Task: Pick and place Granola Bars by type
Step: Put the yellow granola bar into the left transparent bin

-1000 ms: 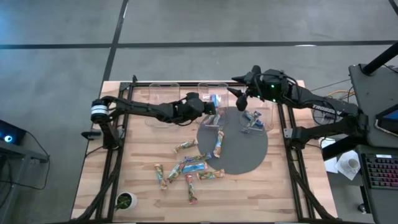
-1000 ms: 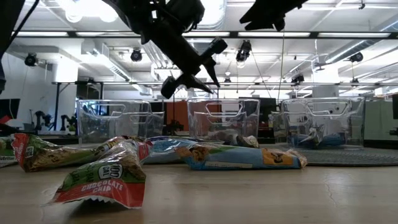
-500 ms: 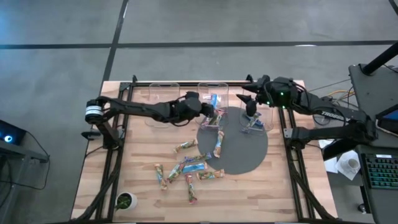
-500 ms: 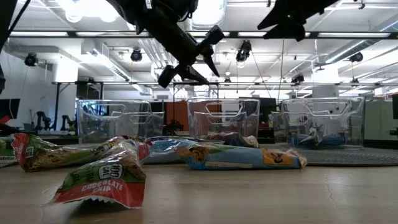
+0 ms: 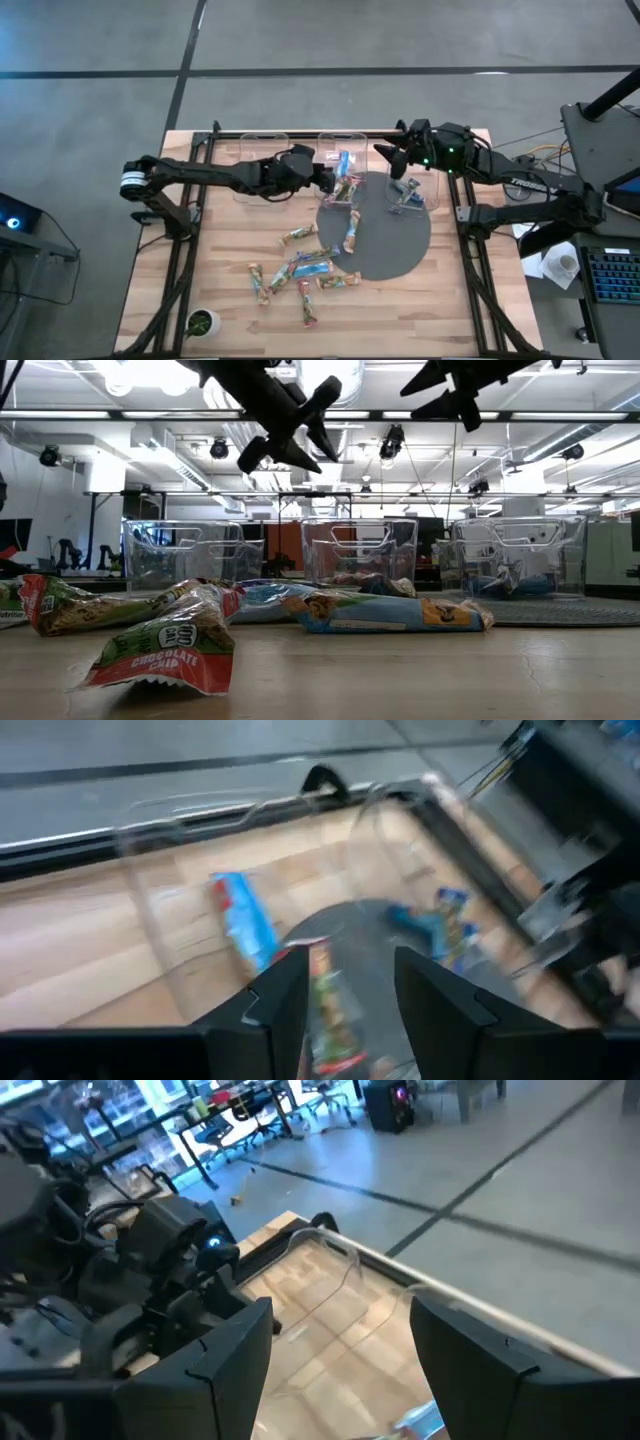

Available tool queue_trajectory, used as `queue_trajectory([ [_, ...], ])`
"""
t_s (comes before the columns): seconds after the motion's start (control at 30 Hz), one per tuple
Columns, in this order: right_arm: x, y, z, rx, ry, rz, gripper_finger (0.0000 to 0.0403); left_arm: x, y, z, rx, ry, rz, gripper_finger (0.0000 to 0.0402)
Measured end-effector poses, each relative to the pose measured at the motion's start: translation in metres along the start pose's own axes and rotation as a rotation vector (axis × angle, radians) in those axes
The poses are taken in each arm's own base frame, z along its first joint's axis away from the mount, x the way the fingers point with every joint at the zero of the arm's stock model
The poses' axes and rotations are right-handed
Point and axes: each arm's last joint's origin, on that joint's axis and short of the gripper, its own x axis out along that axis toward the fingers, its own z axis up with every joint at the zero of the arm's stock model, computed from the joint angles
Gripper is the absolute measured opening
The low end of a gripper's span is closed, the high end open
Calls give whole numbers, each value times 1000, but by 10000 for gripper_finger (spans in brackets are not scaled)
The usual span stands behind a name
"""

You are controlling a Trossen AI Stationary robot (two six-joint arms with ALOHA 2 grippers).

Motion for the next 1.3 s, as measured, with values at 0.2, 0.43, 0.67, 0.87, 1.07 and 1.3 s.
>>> queue_trajectory([
  [0.2,17,-1,-8,62,56,0,228,-22,9,-7,72,112,84,131],
  [0.43,42,3,-10,248,1,38,228,-43,16,-12,198,178,170,131],
  [0.67,58,8,-11,283,8,100,228,-65,27,-6,223,219,219,131],
  [0.87,61,9,-12,290,19,100,228,-81,43,-9,205,207,214,131],
  [1.07,67,9,-17,336,58,118,228,-95,69,-30,95,282,185,131],
  [1.3,78,7,-25,370,94,105,228,-119,83,-59,-54,434,98,131],
])
